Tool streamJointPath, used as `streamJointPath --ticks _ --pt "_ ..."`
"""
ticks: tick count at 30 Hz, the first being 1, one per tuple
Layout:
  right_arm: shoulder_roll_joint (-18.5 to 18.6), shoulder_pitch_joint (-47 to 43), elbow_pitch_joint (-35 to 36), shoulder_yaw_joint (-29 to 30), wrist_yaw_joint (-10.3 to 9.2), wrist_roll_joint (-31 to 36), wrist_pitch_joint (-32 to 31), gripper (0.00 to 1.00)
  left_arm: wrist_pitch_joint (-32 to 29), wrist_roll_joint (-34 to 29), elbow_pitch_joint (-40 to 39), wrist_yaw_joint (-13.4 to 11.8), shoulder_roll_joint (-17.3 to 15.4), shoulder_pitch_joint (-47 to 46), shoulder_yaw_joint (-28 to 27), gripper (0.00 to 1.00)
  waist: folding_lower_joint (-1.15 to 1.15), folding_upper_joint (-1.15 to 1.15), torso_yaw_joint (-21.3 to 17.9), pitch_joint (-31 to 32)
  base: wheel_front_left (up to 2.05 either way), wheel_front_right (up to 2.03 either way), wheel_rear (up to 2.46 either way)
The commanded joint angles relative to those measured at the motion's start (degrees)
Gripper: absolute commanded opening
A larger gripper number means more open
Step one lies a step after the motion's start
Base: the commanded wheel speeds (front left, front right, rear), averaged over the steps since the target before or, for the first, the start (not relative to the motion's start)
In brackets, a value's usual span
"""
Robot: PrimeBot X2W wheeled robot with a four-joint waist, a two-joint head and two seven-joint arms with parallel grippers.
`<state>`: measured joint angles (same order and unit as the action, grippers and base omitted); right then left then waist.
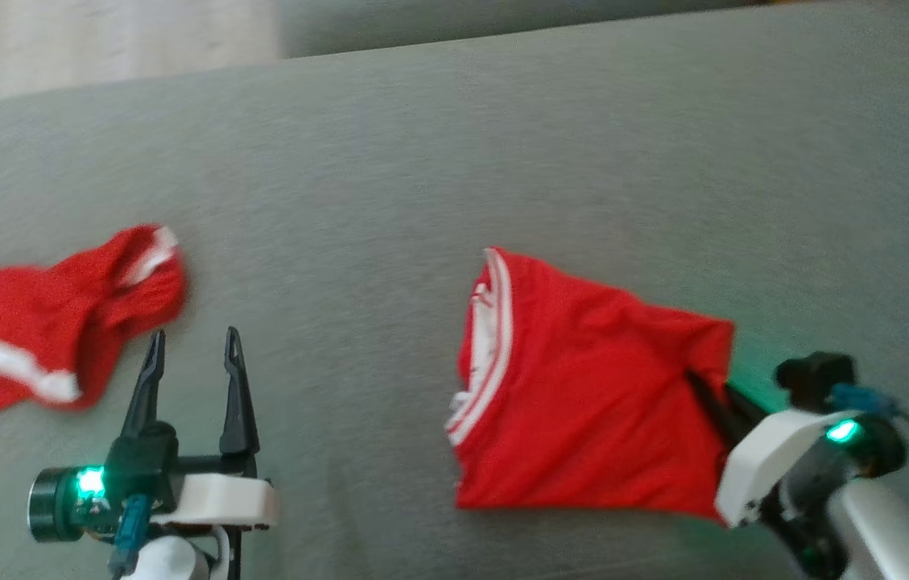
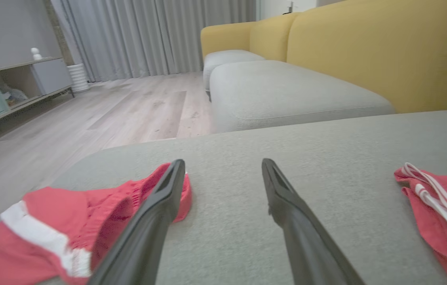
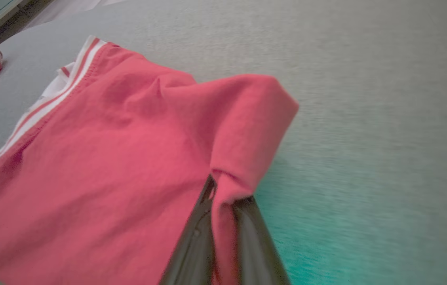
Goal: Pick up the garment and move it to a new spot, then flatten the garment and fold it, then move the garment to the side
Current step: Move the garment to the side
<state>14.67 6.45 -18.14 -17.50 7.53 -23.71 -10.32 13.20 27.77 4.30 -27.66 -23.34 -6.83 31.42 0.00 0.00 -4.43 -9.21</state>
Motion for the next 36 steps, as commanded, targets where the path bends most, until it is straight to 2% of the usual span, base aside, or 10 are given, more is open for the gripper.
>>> streamJointPath --ticks 1,6,10,19,25,26,27,28,32,36 --pt "2.7 2.0 2.4 0.5 -0.04 0.5 -0.3 0.0 0.4 0.3 -2.0 0.1 -1.6 -2.4 -2.3 1.0 0.0 0.0 -7.1 -0.2 0.0 0.0 0.0" --pt "6.6 6.7 1.7 1.7 -0.04 -0.4 -0.8 0.0 -0.3 -0.7 -1.8 0.8 -1.0 -5.9 -1.1 1.0 0.0 0.0 -11.7 -3.1 0.0 0.0 0.0" --pt "9.1 10.7 0.0 2.8 -0.04 -1.0 0.0 0.0 -0.8 -1.7 -1.5 1.3 -0.3 -8.4 0.0 1.0 0.0 0.0 -12.6 -5.7 0.0 0.0 0.0" --pt "20.9 23.6 -11.9 10.4 -0.04 -2.6 4.2 0.0 -1.7 -5.0 0.8 4.2 2.5 -18.7 3.6 1.0 0.0 0.0 -9.1 -15.2 0.0 0.0 0.0" --pt "27.2 28.9 -20.6 15.1 -0.04 -2.8 8.2 0.0 -1.0 -6.7 3.2 6.4 4.8 -24.9 5.5 1.0 0.0 0.0 -6.3 -19.4 0.0 0.0 0.0" --pt "27.9 30.4 -23.1 16.0 -0.04 -2.7 10.4 0.23 -0.7 -7.1 3.9 6.8 5.3 -26.2 5.8 1.0 0.0 0.0 -5.9 -20.1 0.0 0.0 0.0" --pt "28.2 31.0 -24.5 16.5 -0.04 -2.4 11.8 0.71 -0.6 -7.2 4.2 6.9 5.6 -26.7 6.0 1.0 0.0 0.0 -5.7 -20.2 0.0 0.0 0.0" --pt "28.4 31.6 -26.0 17.0 -0.04 -1.9 13.0 1.0 -0.5 -7.3 4.6 7.1 5.8 -27.0 6.1 1.0 0.0 0.0 -5.6 -20.3 0.0 0.0 0.0" --pt "28.4 32.7 -32.0 19.2 -0.04 1.2 17.8 1.0 0.1 -7.3 5.6 7.3 6.2 -27.5 6.2 1.0 0.0 0.0 -5.4 -19.7 0.0 0.0 0.0" --pt "26.1 32.3 -35.6 21.2 -0.04 3.4 20.9 1.0 0.6 -6.8 6.4 7.3 6.0 -26.6 5.8 1.0 0.0 0.0 -5.3 -17.8 0.0 0.0 0.0"
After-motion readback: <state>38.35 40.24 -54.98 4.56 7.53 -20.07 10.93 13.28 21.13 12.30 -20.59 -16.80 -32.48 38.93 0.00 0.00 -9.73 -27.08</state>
